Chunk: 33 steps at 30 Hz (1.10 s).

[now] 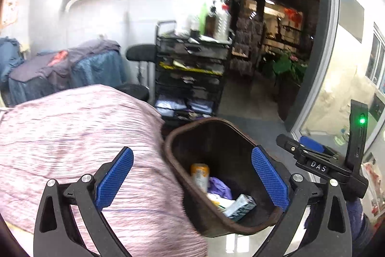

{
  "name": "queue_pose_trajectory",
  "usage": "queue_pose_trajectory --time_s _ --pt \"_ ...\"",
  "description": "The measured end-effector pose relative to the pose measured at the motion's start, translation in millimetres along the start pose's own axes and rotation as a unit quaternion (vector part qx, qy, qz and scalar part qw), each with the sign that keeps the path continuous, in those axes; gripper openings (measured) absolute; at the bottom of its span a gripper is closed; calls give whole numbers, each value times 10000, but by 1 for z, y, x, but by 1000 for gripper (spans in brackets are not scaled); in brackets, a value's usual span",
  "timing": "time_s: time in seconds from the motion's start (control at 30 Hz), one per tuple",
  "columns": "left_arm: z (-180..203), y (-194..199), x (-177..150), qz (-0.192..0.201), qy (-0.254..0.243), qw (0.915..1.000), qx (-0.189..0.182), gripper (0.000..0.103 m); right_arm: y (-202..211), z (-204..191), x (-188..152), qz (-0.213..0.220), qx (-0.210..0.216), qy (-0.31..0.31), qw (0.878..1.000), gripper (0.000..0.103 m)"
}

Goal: Collect trash

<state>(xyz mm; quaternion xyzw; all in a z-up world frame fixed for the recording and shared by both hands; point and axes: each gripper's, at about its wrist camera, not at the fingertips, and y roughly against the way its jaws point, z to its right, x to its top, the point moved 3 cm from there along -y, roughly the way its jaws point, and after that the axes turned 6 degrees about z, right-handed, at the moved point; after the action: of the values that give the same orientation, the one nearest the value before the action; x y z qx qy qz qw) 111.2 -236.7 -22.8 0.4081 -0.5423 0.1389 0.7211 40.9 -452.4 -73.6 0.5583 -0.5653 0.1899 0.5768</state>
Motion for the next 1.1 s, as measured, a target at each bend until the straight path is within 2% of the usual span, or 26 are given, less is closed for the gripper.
queue_pose_trajectory --time_s 0.13,0.23,0.43,0.63,0.73,0.83,1.1 --pt "-19 30 -3 410 11 9983 422 97 16 -34 3 335 250 340 9985 97" --pt "-37 51 -6 624 111 9954 719 97 25 -60 1 378 463 535 9968 97" --pt "-68 87 -21 827 311 9854 1453 97 40 -106 -11 368 867 547 9941 97" --pt "-87 118 -37 981 470 9738 1995 97 63 -142 -30 830 882 677 9903 97" --pt "-91 133 -46 1031 516 9712 2084 97 79 -163 -41 1057 916 1063 9845 97" --pt "-92 139 -54 1002 513 9683 2229 97 88 -183 -50 1056 1063 1481 9776 97" --pt "-94 156 -71 1024 673 9651 2315 97 108 -205 -67 1115 1295 1792 9689 97"
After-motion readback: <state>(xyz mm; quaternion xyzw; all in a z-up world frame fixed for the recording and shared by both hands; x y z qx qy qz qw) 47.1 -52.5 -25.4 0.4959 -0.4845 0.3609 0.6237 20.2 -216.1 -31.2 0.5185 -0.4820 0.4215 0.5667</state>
